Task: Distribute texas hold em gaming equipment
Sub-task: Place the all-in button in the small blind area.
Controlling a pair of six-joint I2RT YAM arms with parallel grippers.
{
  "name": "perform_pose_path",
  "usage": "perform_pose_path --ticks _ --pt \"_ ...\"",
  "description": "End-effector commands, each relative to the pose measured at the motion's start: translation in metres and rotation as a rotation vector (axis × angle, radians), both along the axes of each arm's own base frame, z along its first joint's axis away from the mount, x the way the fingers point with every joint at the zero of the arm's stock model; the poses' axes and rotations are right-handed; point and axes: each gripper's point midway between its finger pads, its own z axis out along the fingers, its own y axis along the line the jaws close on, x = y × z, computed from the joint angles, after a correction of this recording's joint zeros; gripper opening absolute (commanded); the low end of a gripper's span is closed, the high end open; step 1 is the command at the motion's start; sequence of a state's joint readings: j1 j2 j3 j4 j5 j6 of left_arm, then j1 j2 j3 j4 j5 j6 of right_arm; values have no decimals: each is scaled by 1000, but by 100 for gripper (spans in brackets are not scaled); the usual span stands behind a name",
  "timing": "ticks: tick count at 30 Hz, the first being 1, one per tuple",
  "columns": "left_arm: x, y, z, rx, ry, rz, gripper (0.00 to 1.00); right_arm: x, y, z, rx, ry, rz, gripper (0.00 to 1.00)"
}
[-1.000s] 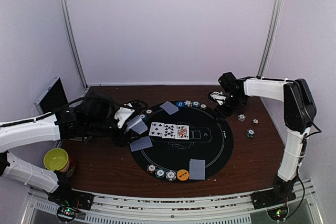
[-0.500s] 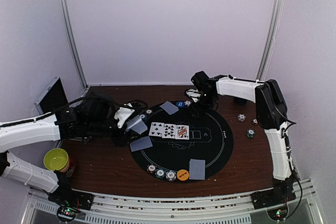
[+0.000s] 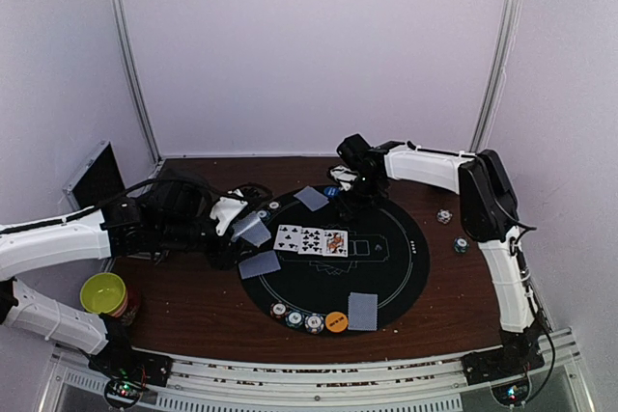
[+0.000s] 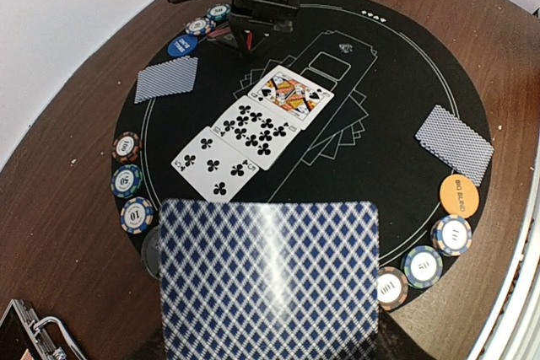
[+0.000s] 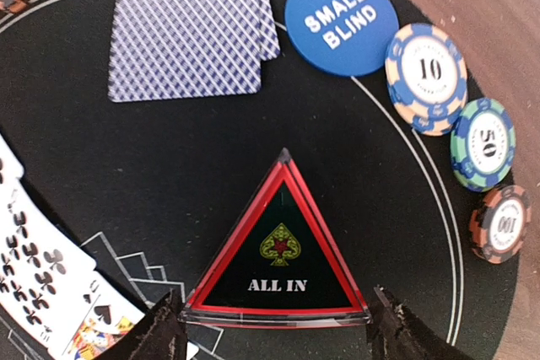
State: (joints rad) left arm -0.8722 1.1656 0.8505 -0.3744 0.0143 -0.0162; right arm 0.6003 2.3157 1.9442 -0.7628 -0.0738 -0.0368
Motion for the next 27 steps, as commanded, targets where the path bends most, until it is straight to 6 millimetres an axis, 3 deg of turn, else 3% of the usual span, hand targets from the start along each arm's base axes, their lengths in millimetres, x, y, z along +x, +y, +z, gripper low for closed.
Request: perform_pose_path --ticks 1,17,20,27 --pt "4 -5 14 -37 -42 0 59 8 0 -9 7 -3 -42 54" --pt "5 -5 12 -33 -40 1 59 29 -6 -33 -21 -25 -132 55" --pt "5 -5 12 -32 -40 0 59 36 -4 -22 -6 -50 -140 58" --pt "5 -5 12 -32 -41 2 59 24 -1 -15 23 -19 -105 70"
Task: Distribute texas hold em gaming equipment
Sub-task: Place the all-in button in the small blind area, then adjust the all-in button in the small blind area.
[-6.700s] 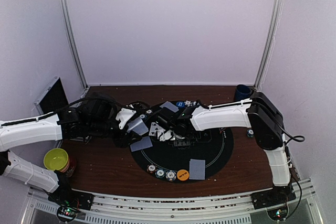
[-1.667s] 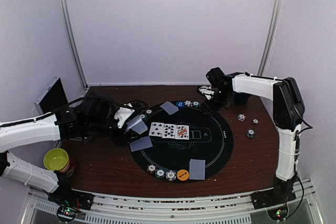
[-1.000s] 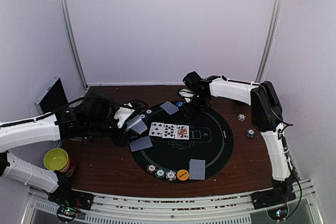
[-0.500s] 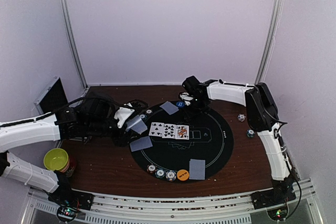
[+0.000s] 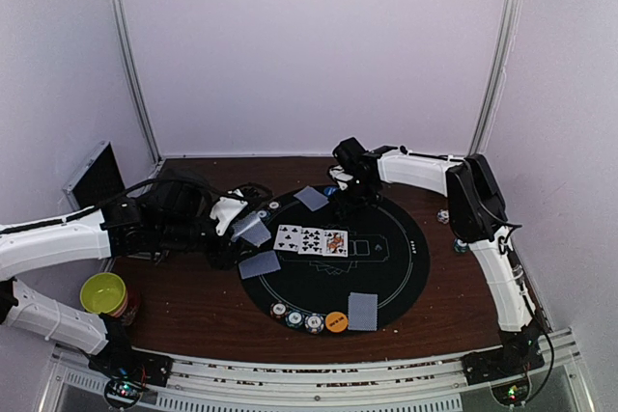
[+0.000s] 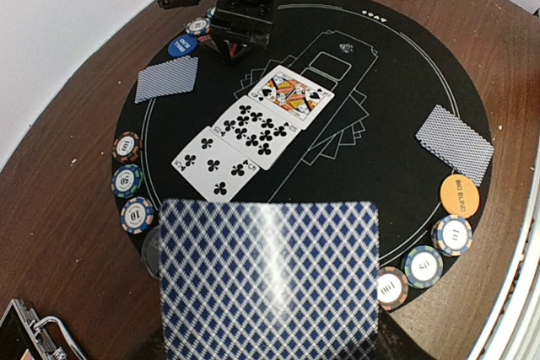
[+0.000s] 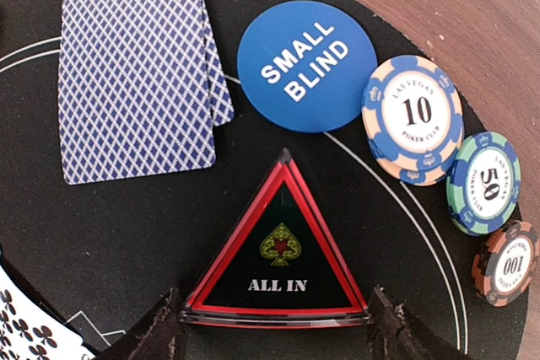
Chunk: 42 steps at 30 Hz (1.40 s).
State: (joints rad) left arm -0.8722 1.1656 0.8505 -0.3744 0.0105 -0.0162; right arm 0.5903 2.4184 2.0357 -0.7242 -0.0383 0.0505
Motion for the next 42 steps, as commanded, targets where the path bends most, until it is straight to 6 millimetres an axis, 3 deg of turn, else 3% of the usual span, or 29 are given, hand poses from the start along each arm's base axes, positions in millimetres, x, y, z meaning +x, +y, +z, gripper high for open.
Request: perform_pose_path --ticks 1,7,13,27,33,42 --pt "4 -5 12 -33 -39 -1 59 -5 -6 5 1 8 4 71" --pt "4 -5 12 -32 -40 0 59 -14 -5 8 14 23 24 80" --pt "4 -5 11 -30 -38 1 59 -13 -8 15 4 4 32 81" --pt "4 -5 13 -33 -41 0 59 -9 -37 74 -161 -181 135 85" --pt "5 -5 12 -33 -41 1 59 -8 -48 62 -308 -207 220 87" --pt "5 -5 12 -32 -40 1 59 -12 -35 30 -427 -223 291 88"
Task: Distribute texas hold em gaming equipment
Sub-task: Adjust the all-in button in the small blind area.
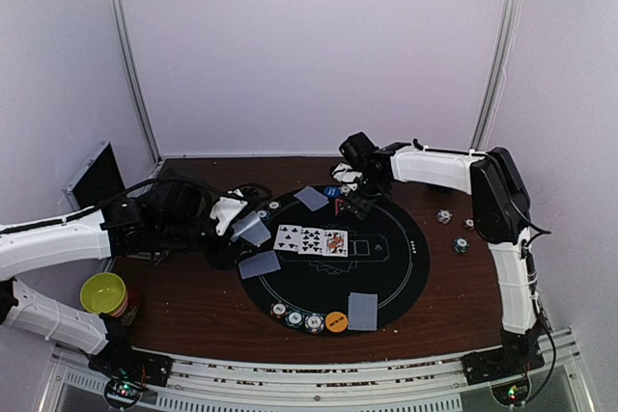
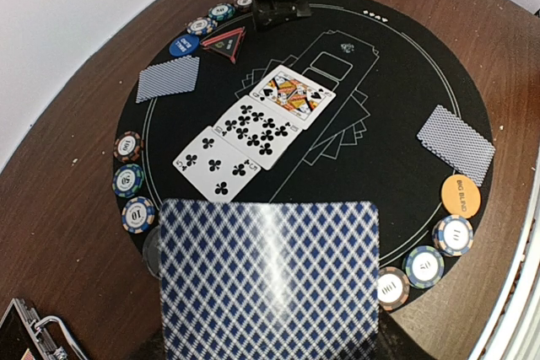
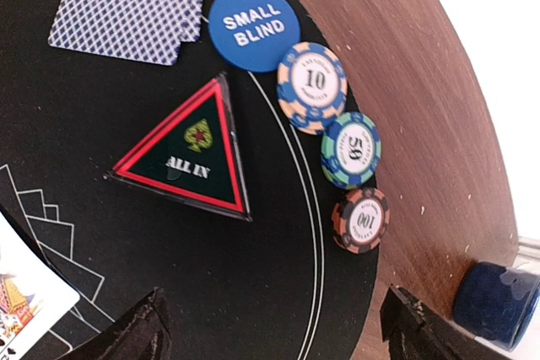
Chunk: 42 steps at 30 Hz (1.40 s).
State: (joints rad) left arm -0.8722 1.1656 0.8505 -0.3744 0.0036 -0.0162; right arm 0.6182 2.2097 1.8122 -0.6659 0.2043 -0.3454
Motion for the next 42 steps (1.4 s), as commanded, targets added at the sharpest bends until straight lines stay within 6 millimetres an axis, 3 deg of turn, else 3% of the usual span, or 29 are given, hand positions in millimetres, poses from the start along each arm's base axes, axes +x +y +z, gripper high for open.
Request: perform_pose_path --ticks 1,12,33,42 --pt "4 -6 12 -35 -37 -4 59 2 7 -19 -90 -36 34 88" --pt "4 -5 12 -35 -38 -5 59 5 28 -43 -179 -97 62 88" --pt "4 -6 11 -32 -36 -5 59 20 53 -41 -194 -203 67 87" --pt "4 -5 12 -34 -39 -5 59 28 51 -36 -212 -242 41 87"
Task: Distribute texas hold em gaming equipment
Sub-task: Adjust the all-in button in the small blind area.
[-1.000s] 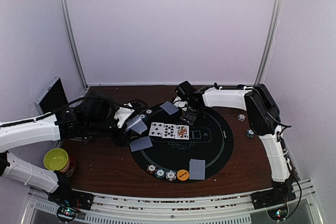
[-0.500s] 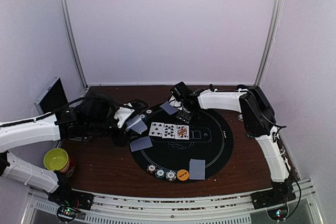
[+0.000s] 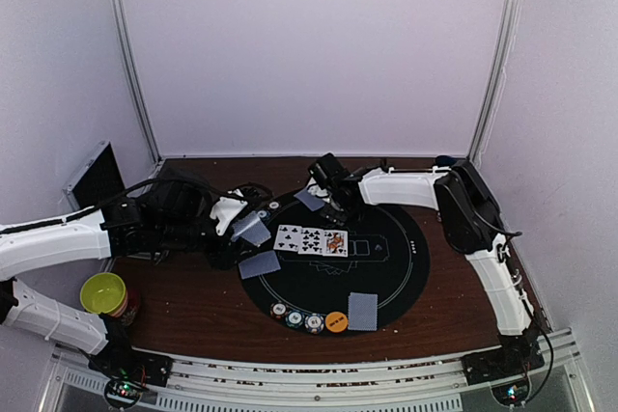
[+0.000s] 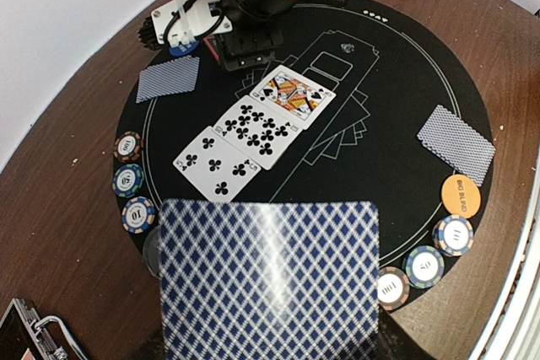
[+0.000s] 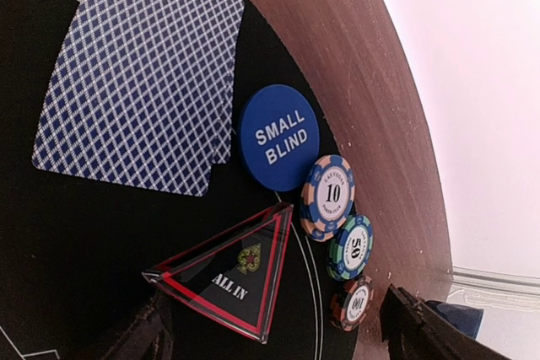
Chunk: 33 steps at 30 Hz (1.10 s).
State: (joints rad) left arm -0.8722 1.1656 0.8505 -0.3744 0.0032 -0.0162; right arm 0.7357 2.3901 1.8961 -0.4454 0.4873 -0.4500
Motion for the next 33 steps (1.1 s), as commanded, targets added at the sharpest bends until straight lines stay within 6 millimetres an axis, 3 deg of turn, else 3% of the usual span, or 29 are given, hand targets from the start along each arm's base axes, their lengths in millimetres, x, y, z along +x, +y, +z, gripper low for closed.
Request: perform_pose_path --ticks 1,13,18,21,23,30,33 --pt "4 -6 13 -36 -40 -5 59 2 2 -14 -34 -4 -6 87" --pt "4 -6 13 -35 -38 -5 59 6 4 -15 -31 -4 -8 87" --pt "4 -6 13 -37 -40 -5 59 -4 7 -4 4 32 9 89" --pt "3 -6 12 -36 -37 -8 59 -12 10 21 56 34 30 95" --pt "3 -6 12 -36 -37 -7 59 -16 10 48 101 14 33 100" --pt "2 -6 14 -41 -37 -12 59 -29 -2 128 385 2 2 100" --pt "2 -7 14 -42 -36 -14 59 -41 1 150 525 72 37 100"
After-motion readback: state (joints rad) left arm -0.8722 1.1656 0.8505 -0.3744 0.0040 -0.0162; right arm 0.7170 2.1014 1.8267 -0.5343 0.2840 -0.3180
